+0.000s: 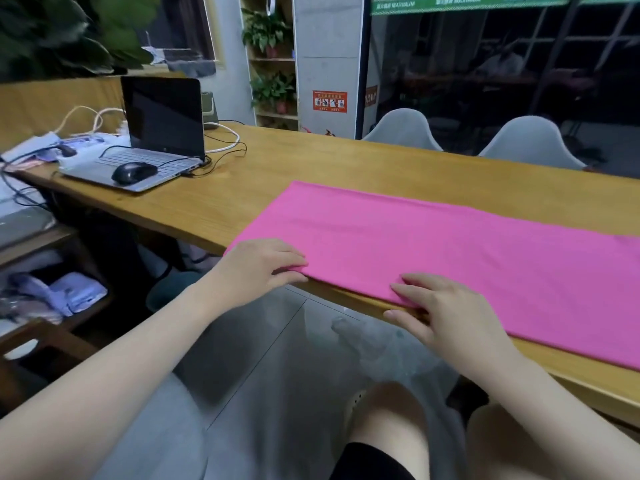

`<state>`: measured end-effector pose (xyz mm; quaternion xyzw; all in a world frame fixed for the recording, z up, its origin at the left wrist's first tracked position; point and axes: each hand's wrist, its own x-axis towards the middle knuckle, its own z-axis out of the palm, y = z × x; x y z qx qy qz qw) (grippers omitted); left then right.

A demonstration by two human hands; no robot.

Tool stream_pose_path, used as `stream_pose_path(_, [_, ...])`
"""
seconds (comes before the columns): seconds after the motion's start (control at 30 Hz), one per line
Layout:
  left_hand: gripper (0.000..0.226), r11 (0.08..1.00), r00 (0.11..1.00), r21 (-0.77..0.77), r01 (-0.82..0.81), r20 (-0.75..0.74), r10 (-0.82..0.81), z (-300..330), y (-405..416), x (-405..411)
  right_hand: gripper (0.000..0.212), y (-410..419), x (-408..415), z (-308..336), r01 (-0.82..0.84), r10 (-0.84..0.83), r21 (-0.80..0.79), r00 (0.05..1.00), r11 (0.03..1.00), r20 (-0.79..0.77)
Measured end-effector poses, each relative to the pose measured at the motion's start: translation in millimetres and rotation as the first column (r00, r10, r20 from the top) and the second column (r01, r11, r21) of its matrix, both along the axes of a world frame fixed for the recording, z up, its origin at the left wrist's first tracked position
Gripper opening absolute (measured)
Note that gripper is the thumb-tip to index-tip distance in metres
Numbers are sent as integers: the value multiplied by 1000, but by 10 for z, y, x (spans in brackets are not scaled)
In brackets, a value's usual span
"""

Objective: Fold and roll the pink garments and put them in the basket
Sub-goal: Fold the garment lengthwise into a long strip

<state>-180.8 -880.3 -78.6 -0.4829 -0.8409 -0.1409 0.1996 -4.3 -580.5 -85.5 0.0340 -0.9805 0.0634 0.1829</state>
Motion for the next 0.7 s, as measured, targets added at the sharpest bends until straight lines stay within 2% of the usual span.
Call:
stream_pose_path(0.1, [37,997,988,-82,-2,-151,-10,83,-53,-37,52,-57,12,50,63,-61,-112,998,992,13])
stream_pose_path(0.17, [30,993,986,-108,-46,-162,28,148,-72,-57,50,-66,0,72,75,-72,-148,997,986,22])
stream_pose_path(0.2, [25,993,990,-89,-80,-121,69,188,-80,-70,47,-63,-9,77,74,-71,-158,997,985,26])
stream_pose_path(0.27, [23,988,986,-11,-157,53,157,256,-118,-121,44,-51,-10,79,73,-67,-164,997,984,39])
stream_pose_path(0.33, [22,973,937,59,-222,289,196,329,-185,-199,43,-37,5,69,72,-67,-162,997,984,38])
stream_pose_path(0.4, [19,952,871,116,-283,446,204,386,-271,-287,37,-34,17,66,67,-67,-155,998,986,8])
stream_pose_path(0.57, [9,914,794,171,-369,568,215,491,-351,-348,10,-35,-7,116,66,-73,-100,995,993,-74])
stream_pose_path(0.7, [14,845,754,297,-445,634,174,490,-391,-401,3,38,-50,217,102,-114,-100,986,990,-124])
